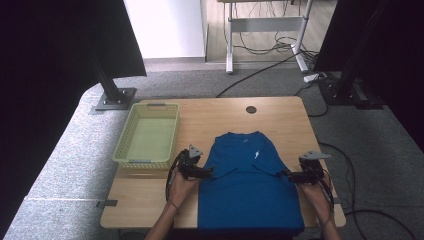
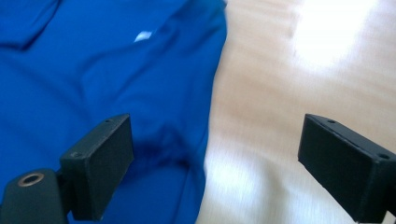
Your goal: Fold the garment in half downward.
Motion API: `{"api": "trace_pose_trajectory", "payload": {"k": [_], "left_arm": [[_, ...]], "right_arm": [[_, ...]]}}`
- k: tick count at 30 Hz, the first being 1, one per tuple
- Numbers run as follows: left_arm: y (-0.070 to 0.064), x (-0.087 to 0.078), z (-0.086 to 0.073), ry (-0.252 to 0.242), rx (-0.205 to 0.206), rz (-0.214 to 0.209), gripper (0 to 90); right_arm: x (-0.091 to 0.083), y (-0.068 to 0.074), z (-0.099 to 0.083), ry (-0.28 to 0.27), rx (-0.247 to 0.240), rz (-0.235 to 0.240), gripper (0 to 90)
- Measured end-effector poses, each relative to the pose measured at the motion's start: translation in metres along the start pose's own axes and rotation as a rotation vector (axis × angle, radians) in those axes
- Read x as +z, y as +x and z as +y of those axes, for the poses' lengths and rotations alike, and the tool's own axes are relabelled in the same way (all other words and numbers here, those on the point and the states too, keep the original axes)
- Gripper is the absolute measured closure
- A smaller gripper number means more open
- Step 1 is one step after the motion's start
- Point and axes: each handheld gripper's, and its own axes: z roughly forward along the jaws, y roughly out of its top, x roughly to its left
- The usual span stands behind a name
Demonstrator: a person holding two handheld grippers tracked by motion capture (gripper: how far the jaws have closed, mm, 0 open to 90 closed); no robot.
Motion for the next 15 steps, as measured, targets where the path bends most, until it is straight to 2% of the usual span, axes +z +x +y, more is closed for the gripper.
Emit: {"api": "trace_pose_trajectory", "payload": {"k": [3,6,7,9,15], "left_arm": [[0.002,0.010,0.001,0.012,-0.007,0.013,7.4],[0.003,0.019,-0.001,0.042,0.003,0.031,7.4],[0.003,0.021,-0.003,0.049,0.006,0.031,7.4],[0.004,0.021,-0.006,0.042,-0.019,0.012,7.1],[-0.001,0.009,-0.015,0.056,-0.011,-0.001,6.8]], "right_arm": [[0.013,-0.003,0.009,-0.004,0.006,-0.012,10.0],[0.027,-0.005,0.010,0.029,0.000,-0.020,10.0],[0.031,-0.006,0.009,0.046,-0.006,-0.024,10.0],[0.036,-0.005,0.005,0.062,-0.017,-0.025,10.8],[0.022,0.001,-0.006,0.063,-0.024,-0.002,11.9]]}}
